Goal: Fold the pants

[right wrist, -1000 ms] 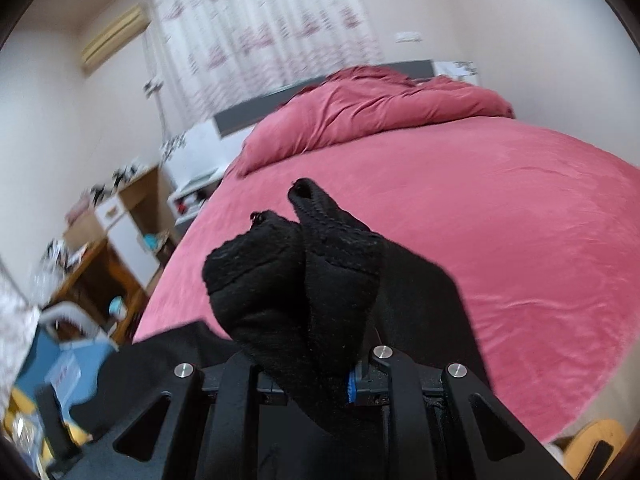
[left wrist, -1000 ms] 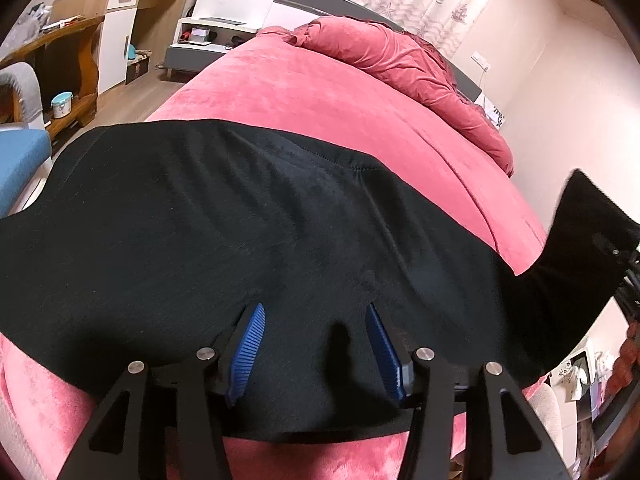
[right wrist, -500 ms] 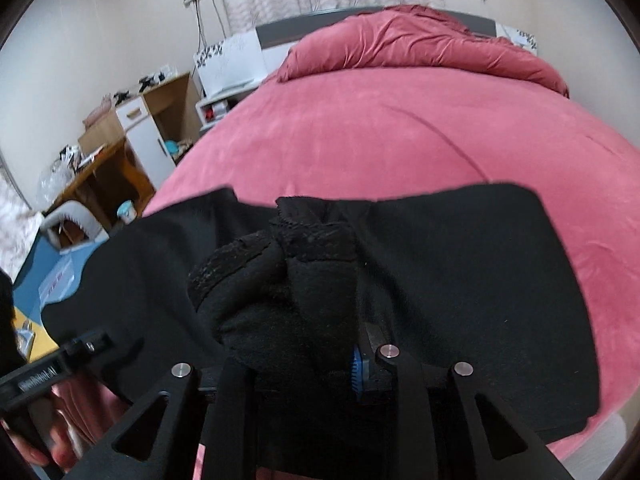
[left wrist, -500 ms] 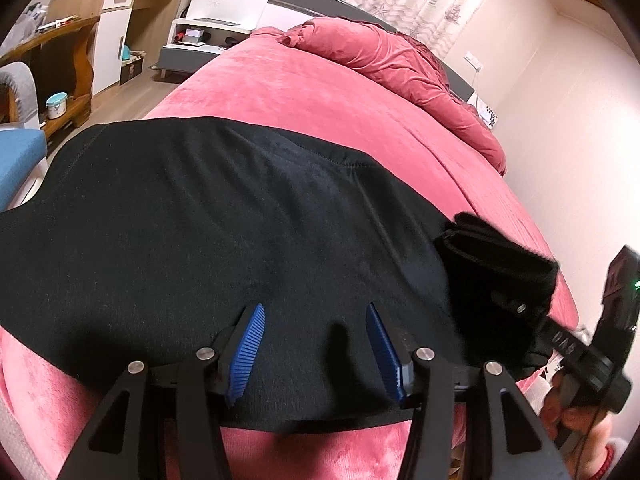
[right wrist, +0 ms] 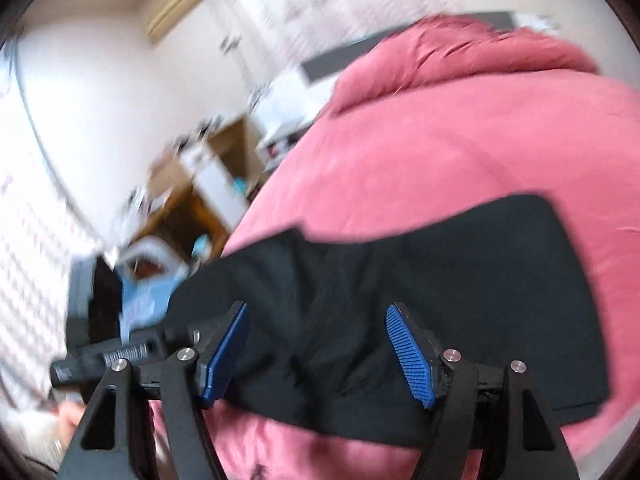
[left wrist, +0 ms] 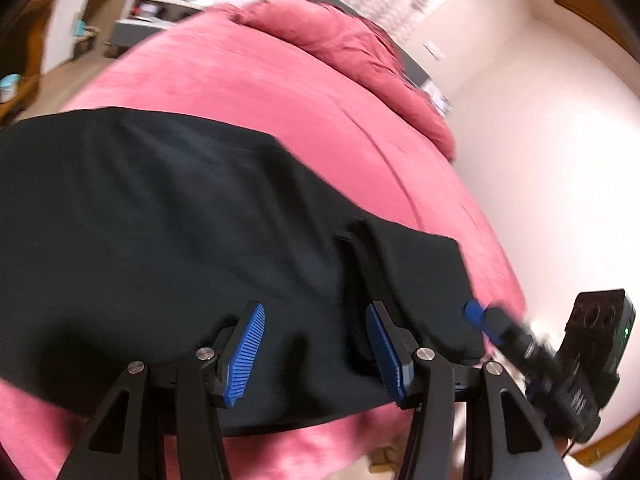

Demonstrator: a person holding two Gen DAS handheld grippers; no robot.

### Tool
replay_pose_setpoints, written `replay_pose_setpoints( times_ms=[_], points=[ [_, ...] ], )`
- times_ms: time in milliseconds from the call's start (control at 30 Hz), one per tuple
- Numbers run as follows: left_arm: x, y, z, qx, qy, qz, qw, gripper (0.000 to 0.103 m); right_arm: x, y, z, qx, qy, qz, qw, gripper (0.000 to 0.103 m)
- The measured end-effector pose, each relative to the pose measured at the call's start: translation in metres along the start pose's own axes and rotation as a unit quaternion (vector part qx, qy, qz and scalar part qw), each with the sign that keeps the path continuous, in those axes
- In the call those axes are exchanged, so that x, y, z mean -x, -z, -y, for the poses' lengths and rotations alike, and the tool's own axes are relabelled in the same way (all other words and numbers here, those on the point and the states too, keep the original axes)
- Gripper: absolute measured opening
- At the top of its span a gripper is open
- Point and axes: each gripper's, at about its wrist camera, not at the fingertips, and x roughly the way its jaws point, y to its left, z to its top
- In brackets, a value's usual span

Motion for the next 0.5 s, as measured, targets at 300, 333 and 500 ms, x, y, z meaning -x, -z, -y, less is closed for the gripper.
replay_pose_setpoints(
  times_ms=[300, 333, 500],
  points=[
    [-0.068, -0.016, 0.033, 0.024, 0.030, -0.091, 0.9951, 0.061, 0.013, -0.010, 0.100, -0.116, 0.148, -0.008, 0.982, 0.022],
    [-0.074, -0.016, 0.035, 0.023, 0.020, -0.101, 0.9944, 0.058, 0.012, -0.004, 0.110, -0.140, 0.142, -0.011, 0.980, 0.021],
    [-0.084, -0.011, 0.038, 0.023, 0.015, -0.118, 0.9926, 0.023, 0.014, 0.010, 0.123, -0.163, 0.135, -0.018, 0.977, 0.018]
  ],
)
